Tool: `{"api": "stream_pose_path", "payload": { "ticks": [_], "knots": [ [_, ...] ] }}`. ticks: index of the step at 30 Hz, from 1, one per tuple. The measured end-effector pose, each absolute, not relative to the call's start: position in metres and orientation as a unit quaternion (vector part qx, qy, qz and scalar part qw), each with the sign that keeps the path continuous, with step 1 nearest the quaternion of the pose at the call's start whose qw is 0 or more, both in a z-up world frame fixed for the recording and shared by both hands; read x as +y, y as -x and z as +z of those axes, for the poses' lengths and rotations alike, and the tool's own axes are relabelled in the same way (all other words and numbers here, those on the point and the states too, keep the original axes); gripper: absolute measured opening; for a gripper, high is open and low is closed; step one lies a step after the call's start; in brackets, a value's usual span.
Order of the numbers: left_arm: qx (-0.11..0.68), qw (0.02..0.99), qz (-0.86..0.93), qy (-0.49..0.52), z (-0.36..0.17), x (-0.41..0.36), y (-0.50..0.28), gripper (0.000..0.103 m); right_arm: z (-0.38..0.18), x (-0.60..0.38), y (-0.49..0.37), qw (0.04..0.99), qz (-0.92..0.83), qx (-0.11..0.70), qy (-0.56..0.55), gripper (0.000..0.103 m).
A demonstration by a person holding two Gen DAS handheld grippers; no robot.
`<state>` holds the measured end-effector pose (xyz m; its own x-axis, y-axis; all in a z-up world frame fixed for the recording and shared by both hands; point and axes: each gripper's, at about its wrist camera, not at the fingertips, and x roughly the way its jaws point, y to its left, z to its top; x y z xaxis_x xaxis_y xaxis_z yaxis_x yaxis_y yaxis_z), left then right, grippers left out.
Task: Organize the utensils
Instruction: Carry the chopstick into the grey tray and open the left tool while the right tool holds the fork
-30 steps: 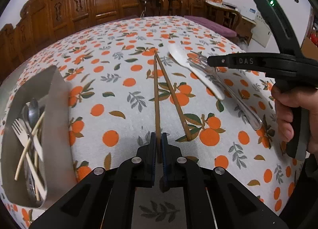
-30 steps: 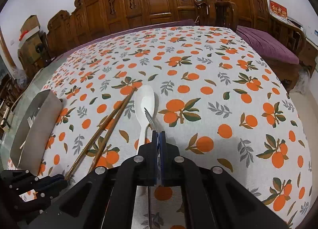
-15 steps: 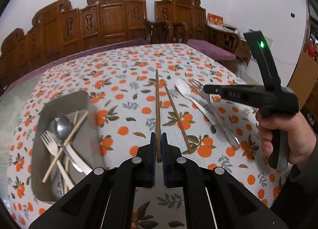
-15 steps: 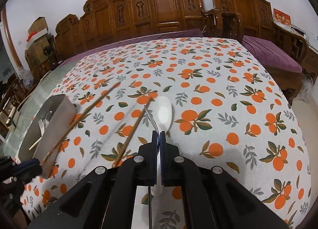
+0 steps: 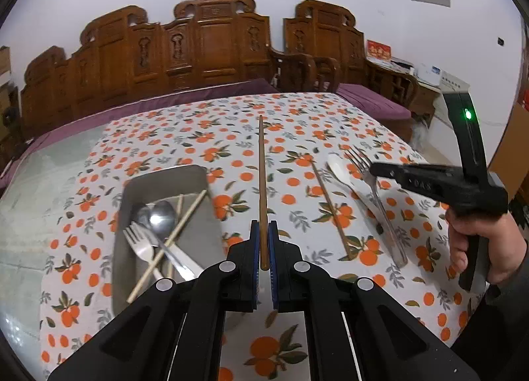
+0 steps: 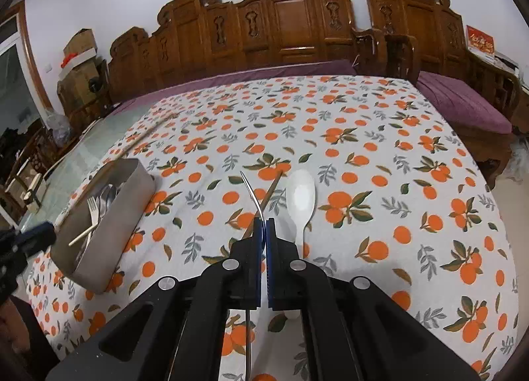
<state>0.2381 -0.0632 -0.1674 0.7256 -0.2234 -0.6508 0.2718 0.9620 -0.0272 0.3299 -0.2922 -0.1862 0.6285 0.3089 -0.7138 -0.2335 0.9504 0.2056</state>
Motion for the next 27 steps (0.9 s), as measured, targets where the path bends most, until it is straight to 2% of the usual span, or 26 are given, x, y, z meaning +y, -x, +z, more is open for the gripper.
{"api": "stream_pose_path", "payload": {
  "ticks": [10,19,23,27],
  "knots": [
    [0.343,0.930,-0.126,-0.028,-0.164,-0.052,-0.240,0.004,-0.223,-0.270,-0.341,0.874,0.155,0.460,-0.017,0.003],
    [0.340,0.931,-0.131,-0.024,-0.162,-0.049,-0.239,0.004,-0.226,-0.257,-0.343,0.875,0.153,0.459,0.007,0.004],
    [0.337,0.932,-0.129,-0.020,-0.161,-0.044,-0.240,0.004,-0.233,-0.251,-0.344,0.870,0.152,0.469,0.017,0.009],
    [0.336,0.933,-0.126,-0.017,-0.159,-0.042,-0.240,0.004,-0.236,-0.249,-0.344,0.869,0.154,0.470,0.017,0.008]
  ]
}}
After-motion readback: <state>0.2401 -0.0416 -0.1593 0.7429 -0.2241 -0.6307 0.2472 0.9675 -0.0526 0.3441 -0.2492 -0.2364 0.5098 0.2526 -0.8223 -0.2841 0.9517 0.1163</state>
